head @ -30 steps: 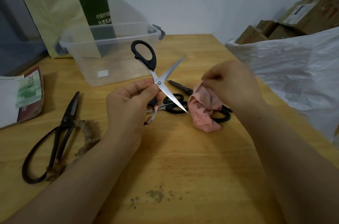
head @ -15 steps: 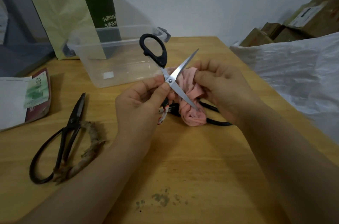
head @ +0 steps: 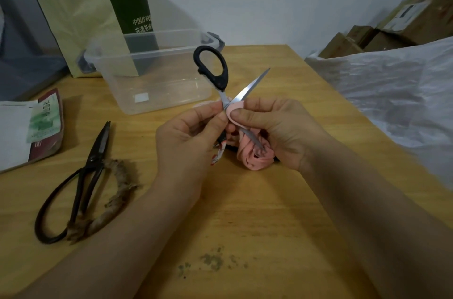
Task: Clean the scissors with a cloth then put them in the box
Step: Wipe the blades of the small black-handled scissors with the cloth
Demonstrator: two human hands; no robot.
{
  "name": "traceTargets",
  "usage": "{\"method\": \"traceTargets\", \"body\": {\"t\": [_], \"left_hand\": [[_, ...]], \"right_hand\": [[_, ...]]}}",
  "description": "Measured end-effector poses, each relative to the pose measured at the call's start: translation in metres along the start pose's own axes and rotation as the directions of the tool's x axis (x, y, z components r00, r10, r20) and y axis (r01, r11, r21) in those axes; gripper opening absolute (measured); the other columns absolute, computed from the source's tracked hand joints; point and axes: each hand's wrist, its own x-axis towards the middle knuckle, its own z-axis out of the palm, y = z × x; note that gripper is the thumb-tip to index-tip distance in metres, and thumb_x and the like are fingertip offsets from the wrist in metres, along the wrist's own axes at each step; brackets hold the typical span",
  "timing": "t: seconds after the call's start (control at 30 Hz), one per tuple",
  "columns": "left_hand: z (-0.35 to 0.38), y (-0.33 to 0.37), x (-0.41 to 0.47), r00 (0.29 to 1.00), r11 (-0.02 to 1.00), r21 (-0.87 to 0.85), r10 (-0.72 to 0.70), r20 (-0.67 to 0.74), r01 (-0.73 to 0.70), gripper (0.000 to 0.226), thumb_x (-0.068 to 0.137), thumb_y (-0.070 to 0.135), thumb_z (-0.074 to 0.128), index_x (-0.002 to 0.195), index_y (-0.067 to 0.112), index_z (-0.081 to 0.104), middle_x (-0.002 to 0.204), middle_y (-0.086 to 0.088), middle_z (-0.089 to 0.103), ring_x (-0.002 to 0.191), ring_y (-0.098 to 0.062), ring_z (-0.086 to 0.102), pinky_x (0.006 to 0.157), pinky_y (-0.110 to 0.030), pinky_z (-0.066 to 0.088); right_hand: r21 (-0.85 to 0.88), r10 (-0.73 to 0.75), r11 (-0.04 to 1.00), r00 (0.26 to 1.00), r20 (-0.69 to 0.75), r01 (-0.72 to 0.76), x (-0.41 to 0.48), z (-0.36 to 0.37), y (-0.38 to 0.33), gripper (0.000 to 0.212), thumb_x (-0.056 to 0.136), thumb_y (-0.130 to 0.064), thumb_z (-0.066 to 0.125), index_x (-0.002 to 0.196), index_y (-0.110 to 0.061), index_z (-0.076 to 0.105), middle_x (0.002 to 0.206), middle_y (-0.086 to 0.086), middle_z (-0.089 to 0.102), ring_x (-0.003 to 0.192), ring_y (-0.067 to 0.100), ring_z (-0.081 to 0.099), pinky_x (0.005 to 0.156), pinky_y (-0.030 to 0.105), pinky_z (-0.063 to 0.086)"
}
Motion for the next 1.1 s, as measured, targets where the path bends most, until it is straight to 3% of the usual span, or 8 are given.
{"method": "traceTargets", "body": {"t": [0.1,0.23,0.33,0.53,0.6,0.77,0.97,1.1], "left_hand": [[-0.002,-0.001,0.002,0.999,0.999,-0.012,-0.048,0.019,0.048,0.017,0.081,0.006,0.065,0.097,0.011,0.071,0.081,-0.006,0.074,0.074,-0.015,0.069,0.069,-0.025,0.058],[0.001,0.002,0.003,0.994,0.994,-0.069,-0.084,0.068,0.088,0.015,0.083,0.001,0.063,0.091,0.011,0.071,0.072,-0.011,0.07,0.063,-0.016,0.062,0.065,-0.033,0.055],[0.003,0.001,0.001,0.995,0.996,-0.061,-0.067,0.075,0.072,0.014,0.084,0.0,0.062,0.088,0.011,0.071,0.068,-0.012,0.068,0.061,-0.019,0.059,0.058,-0.032,0.05],[0.001,-0.001,0.0,0.997,0.995,-0.067,-0.073,0.026,0.074,0.013,0.085,0.0,0.062,0.089,0.008,0.07,0.064,-0.009,0.067,0.054,-0.014,0.059,0.051,-0.024,0.049],[0.001,-0.001,0.001,0.996,0.997,-0.04,-0.068,0.051,0.07,0.013,0.085,0.001,0.062,0.086,0.01,0.071,0.063,-0.008,0.067,0.055,-0.016,0.059,0.052,-0.027,0.047],[0.001,-0.002,0.0,0.994,0.997,-0.024,-0.076,0.074,0.078,0.012,0.086,0.002,0.06,0.094,0.002,0.069,0.059,-0.007,0.063,0.049,-0.014,0.054,0.039,-0.024,0.036],[0.001,0.0,0.002,0.995,0.996,-0.05,-0.071,0.065,0.075,0.013,0.084,-0.001,0.061,0.086,0.007,0.071,0.059,-0.005,0.065,0.054,-0.013,0.058,0.047,-0.018,0.047],[0.002,0.001,0.003,0.994,0.996,-0.031,-0.075,0.077,0.078,0.011,0.085,-0.003,0.06,0.088,0.003,0.069,0.058,-0.005,0.065,0.053,-0.01,0.059,0.053,-0.019,0.052]], "right_hand": [[0.032,-0.022,0.999,0.997,-0.07,0.024,-0.001,0.004,0.004,0.021,0.077,-0.001,0.07,0.096,0.007,0.067,0.069,0.015,0.069,0.059,0.019,0.066,0.058,0.027,0.057],[0.176,-0.011,0.984,0.99,-0.143,0.036,0.001,0.005,0.001,0.033,0.065,-0.011,0.074,0.092,0.007,0.068,0.07,0.019,0.07,0.054,0.025,0.064,0.051,0.03,0.055],[0.23,-0.018,0.971,0.982,-0.188,0.062,0.005,0.0,-0.002,0.031,0.062,-0.014,0.072,0.088,0.003,0.068,0.071,0.018,0.07,0.057,0.026,0.067,0.051,0.031,0.055],[0.081,-0.004,0.997,0.997,-0.08,0.011,0.002,0.005,0.007,0.025,0.074,-0.001,0.071,0.098,0.006,0.069,0.077,0.017,0.071,0.061,0.02,0.067,0.059,0.027,0.057],[0.121,-0.014,0.992,0.994,-0.109,0.027,0.004,0.005,0.007,0.027,0.07,-0.003,0.073,0.095,0.007,0.069,0.076,0.019,0.071,0.059,0.022,0.067,0.056,0.028,0.057],[0.221,0.002,0.975,0.983,-0.182,0.039,0.009,-0.007,0.002,0.027,0.063,-0.011,0.074,0.085,0.003,0.067,0.068,0.016,0.07,0.055,0.023,0.067,0.051,0.029,0.056],[0.167,0.059,0.985,0.994,-0.092,-0.043,0.006,0.003,0.007,0.037,0.058,-0.009,0.075,0.09,0.008,0.068,0.071,0.02,0.069,0.055,0.026,0.065,0.055,0.033,0.057],[0.265,0.095,0.964,0.972,-0.214,-0.035,0.01,-0.008,-0.002,0.014,0.065,-0.008,0.074,0.072,-0.002,0.063,0.063,0.011,0.067,0.057,0.022,0.064,0.051,0.03,0.057]]}}
